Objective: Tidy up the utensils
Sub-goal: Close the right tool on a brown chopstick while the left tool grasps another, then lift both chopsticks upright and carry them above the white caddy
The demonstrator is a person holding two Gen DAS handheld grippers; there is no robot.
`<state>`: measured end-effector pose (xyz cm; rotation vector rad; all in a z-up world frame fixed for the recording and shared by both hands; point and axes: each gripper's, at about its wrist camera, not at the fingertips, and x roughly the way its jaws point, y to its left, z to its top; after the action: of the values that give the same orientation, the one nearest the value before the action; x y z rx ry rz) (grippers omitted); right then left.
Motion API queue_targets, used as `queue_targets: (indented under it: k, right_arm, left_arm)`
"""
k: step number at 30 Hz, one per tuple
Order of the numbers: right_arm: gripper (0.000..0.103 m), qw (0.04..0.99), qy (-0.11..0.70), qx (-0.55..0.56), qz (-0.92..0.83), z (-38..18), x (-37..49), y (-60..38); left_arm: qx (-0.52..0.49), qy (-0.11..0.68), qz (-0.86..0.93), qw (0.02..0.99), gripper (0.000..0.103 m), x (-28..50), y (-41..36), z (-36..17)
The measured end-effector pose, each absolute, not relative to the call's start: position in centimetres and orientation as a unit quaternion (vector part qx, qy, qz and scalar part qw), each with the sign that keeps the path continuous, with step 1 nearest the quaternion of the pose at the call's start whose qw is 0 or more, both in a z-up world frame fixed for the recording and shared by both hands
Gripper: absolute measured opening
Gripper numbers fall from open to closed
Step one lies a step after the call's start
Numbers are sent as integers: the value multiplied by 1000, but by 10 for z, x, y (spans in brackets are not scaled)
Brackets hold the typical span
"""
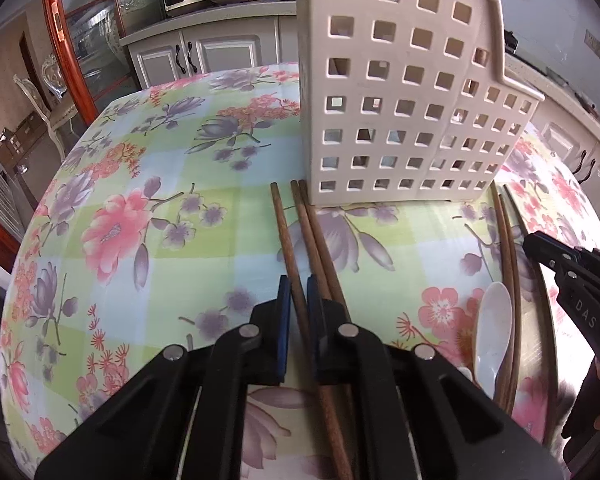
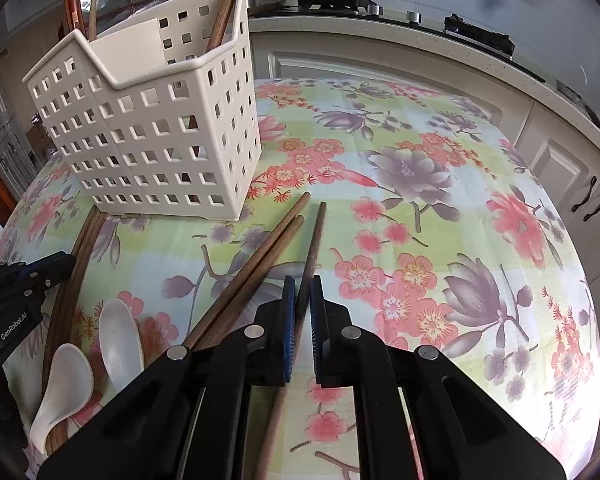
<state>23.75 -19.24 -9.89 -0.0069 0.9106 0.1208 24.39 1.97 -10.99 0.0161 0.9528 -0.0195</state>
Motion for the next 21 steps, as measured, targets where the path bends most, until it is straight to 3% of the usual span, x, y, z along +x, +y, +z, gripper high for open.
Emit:
queue_targets:
  k: [21]
  right_arm:
    - [6,942,320,29,93,-26,190,-205]
  left_arm:
    - [-43,346,-25,937,7,197,45,-51]
